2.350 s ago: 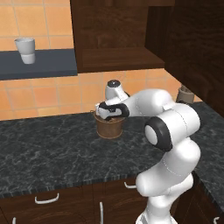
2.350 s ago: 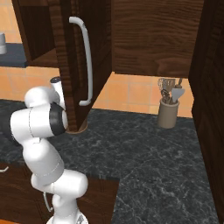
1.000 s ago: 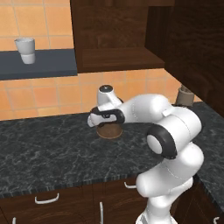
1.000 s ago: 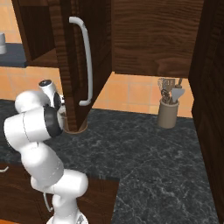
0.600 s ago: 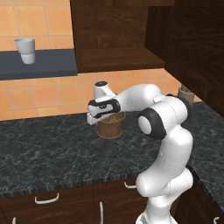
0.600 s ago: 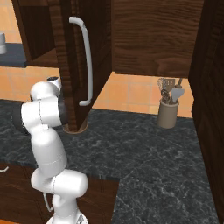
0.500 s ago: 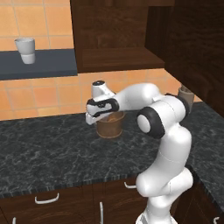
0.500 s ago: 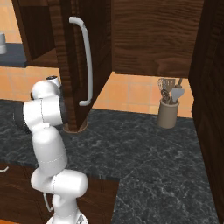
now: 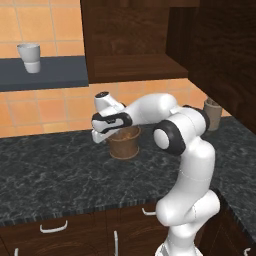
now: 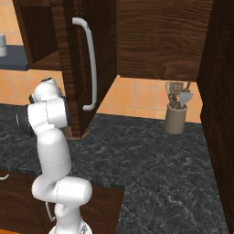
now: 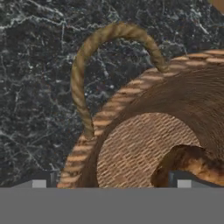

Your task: Open the cabinet, pick up the bread from the cabinet and place it in the basket. Then move the basket to the dining counter.

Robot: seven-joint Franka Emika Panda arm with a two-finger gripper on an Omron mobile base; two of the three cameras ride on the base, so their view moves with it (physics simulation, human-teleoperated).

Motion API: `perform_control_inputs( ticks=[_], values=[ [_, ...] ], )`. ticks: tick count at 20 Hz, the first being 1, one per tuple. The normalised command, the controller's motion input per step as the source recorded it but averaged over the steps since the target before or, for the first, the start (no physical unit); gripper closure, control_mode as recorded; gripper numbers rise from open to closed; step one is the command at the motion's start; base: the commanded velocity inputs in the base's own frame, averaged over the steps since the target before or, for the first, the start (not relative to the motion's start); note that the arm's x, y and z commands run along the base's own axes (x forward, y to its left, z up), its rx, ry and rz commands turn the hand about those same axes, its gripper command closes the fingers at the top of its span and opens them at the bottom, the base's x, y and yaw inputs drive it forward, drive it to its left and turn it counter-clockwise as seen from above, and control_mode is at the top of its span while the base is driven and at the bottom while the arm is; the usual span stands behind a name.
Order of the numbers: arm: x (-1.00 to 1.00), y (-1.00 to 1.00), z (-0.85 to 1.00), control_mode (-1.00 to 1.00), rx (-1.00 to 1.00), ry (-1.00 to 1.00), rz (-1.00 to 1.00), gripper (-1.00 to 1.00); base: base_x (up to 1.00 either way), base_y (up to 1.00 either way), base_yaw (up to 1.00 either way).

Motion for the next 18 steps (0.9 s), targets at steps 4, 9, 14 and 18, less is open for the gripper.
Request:
perform_control_inputs(
  ticks=[4, 9, 14, 18],
  values=[
    [-0.04, -0.03, -0.1, -1.0, 0.0, -0.01, 0.03, -1.0, 0.0, 0.0, 0.0],
    [-0.23, 0.0, -0.04, -1.0, 0.0, -0.02, 0.0, -1.0, 0.0, 0.0, 0.0],
    [-0.3, -0.01, 0.0, -1.0, 0.0, -0.04, 0.0, -1.0, 0.0, 0.0, 0.0],
    [0.0, -0.06, -0.09, -1.0, 0.0, 0.0, 0.0, -1.0, 0.0, 0.0, 0.0]
  ],
)
